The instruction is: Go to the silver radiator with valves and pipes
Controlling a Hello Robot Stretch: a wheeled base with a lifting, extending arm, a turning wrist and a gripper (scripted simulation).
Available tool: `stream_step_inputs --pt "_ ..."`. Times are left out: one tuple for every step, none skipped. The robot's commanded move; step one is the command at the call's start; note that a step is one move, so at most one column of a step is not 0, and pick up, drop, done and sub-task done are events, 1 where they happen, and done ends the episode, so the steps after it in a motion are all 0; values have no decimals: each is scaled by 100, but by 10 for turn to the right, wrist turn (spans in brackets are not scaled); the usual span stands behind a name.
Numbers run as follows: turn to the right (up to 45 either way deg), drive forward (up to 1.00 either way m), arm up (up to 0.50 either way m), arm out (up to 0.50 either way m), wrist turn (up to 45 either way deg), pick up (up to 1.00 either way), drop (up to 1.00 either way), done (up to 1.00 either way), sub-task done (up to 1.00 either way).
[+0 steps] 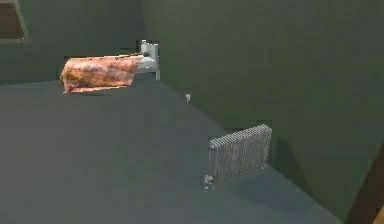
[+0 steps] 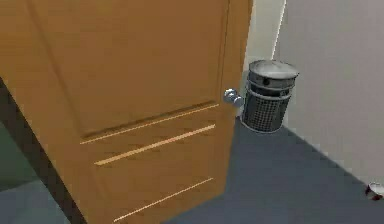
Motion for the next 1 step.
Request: stream_step_inputs --pt "0 60 0 0 0 0 0 0 0"
